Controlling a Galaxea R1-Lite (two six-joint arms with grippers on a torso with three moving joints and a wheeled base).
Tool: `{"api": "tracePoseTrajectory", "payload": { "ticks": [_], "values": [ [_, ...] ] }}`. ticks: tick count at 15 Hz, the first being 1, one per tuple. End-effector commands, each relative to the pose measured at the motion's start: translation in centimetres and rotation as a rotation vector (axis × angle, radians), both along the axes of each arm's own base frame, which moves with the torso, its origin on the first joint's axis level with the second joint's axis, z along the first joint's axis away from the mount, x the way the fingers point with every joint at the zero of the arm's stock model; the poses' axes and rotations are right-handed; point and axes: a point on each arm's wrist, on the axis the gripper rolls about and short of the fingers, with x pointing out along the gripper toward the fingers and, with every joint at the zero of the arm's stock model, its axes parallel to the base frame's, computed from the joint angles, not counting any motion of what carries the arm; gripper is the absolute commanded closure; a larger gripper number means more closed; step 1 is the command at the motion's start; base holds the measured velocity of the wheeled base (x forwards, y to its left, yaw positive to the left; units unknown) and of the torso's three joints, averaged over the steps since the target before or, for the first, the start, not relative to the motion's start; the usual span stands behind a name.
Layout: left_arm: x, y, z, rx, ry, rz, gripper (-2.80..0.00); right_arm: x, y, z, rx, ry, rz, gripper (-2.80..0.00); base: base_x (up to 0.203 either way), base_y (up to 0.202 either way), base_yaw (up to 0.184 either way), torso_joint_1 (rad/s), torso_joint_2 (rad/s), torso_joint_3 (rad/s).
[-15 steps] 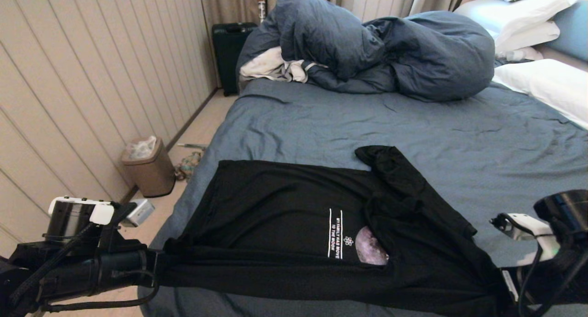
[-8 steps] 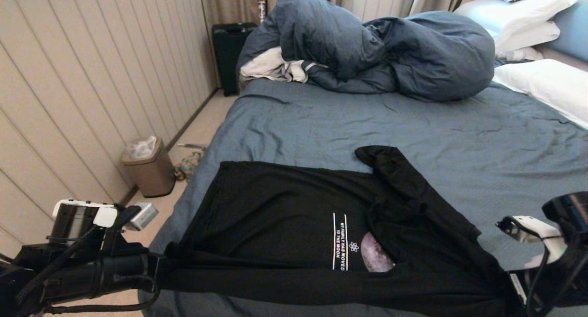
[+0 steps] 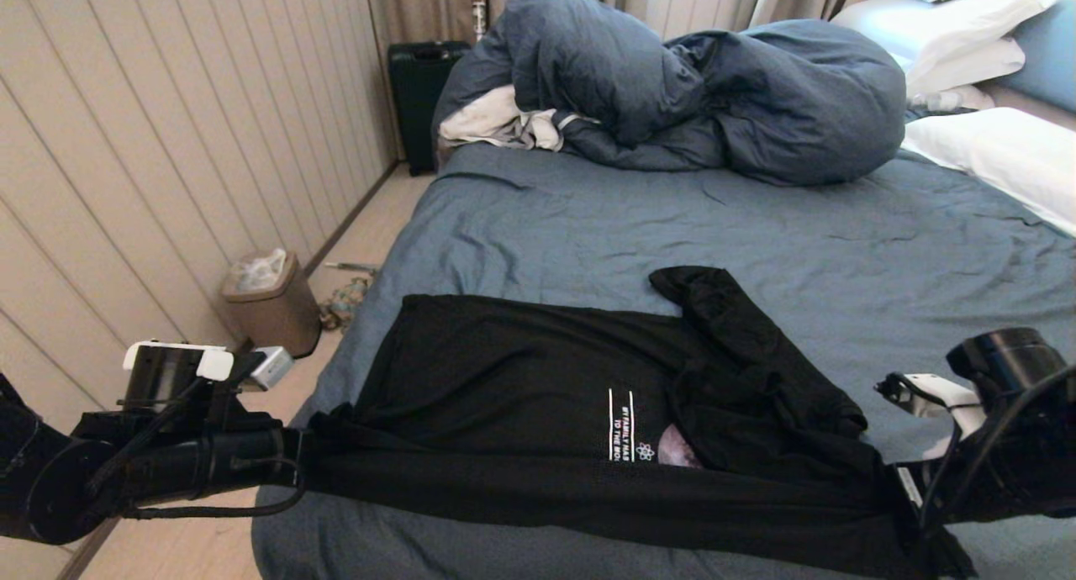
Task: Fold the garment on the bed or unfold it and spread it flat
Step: Fold the black T-shirt
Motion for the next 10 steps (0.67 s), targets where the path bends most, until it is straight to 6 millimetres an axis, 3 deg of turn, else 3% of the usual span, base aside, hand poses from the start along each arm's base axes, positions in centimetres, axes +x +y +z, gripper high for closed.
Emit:
{"api": "tracePoseTrajectory", "payload": {
  "ticks": [1,8,9,10],
  "values": [
    [0.17,0.33,-0.40,-0.003,0.014,0.009,0.00,0.28,0.09,-0.49,0.004,0.022,0.007,0.00,0.000,0.000,0.000,0.000,0.00,0.000],
    [0.20,0.32,-0.27,-0.019,0.000,-0.016,0.00,0.67,0.39,-0.34,0.004,0.007,0.017,0.00,0.000,0.000,0.000,0.000,0.00,0.000],
    [0.27,0.27,-0.20,-0.021,-0.004,-0.018,-2.80,0.68,0.49,-0.30,0.003,0.004,0.021,-2.80,0.000,0.000,0.000,0.000,0.00,0.000],
    [0.01,0.29,-0.23,-0.021,0.001,-0.018,-2.80,0.64,0.50,-0.22,0.003,0.001,0.021,-2.80,0.000,0.000,0.000,0.000,0.00,0.000]
  ]
}}
